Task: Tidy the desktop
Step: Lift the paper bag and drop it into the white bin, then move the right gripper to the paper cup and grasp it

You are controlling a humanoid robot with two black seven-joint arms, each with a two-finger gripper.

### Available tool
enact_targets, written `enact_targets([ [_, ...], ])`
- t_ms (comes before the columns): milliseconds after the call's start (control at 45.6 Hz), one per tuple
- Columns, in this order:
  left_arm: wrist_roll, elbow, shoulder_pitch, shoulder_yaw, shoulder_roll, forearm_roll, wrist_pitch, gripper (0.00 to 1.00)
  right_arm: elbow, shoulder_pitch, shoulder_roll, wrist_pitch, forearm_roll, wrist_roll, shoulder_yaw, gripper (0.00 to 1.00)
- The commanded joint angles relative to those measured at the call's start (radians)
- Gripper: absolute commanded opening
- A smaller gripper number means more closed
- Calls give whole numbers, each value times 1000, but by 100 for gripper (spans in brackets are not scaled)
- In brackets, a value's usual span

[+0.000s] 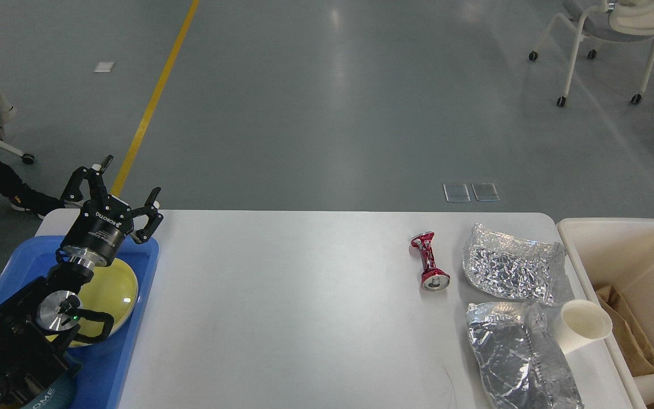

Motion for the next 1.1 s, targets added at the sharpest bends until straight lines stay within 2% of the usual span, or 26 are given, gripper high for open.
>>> enact_targets([
  [0, 0, 0, 0, 0, 0, 0, 0, 100, -144, -222, 79, -18, 119, -3, 46, 0],
  [110, 0, 0, 0, 0, 0, 0, 0, 100, -196, -305, 124, -21, 179, -12, 61, 0],
  [241, 0, 0, 0, -1, 0, 0, 0, 100, -190, -310, 133, -40, 188, -11, 66, 0],
  [263, 1, 0, 0, -1, 0, 0, 0, 100, -187, -308, 133, -44, 188, -11, 66, 3],
  [307, 0, 0, 0, 0, 0, 0, 0, 100, -184, -305, 135, -43, 188, -9, 68, 21],
  [329, 0, 0, 0, 0, 0, 0, 0, 100, -183, -299, 139, -41, 190, -6, 72, 40],
  [351, 0, 0, 0, -1, 0, 0, 0, 100, -178, -293, 141, -40, 191, -3, 77, 75],
  [373, 0, 0, 0, 0, 0, 0, 0, 100, -169, -291, 144, -44, 196, -3, 84, 100],
  [461, 0, 0, 0, 0, 0, 0, 0, 100, -109, -271, 144, -35, 202, -2, 138, 100],
  [526, 0, 0, 0, 0, 0, 0, 0, 100, -31, -184, 133, -31, 202, -2, 160, 100],
  [636, 0, 0, 0, 0, 0, 0, 0, 100, 193, 20, 89, -28, 194, -2, 149, 100],
  [746, 0, 0, 0, -1, 0, 0, 0, 100, 481, 291, 35, -21, 133, -2, 76, 100],
  [877, 0, 0, 0, -1, 0, 0, 0, 100, 811, 713, 59, 1, 12, -5, -119, 100],
  [921, 0, 0, 0, -1, 0, 0, 0, 100, 908, 865, 84, 55, -7, -3, -170, 100],
  [965, 0, 0, 0, -1, 0, 0, 0, 100, 995, 1029, 125, 167, -17, -3, -205, 100],
  [1075, 0, 0, 0, -1, 0, 0, 0, 100, 1057, 1276, 153, 458, -65, -2, -195, 100],
])
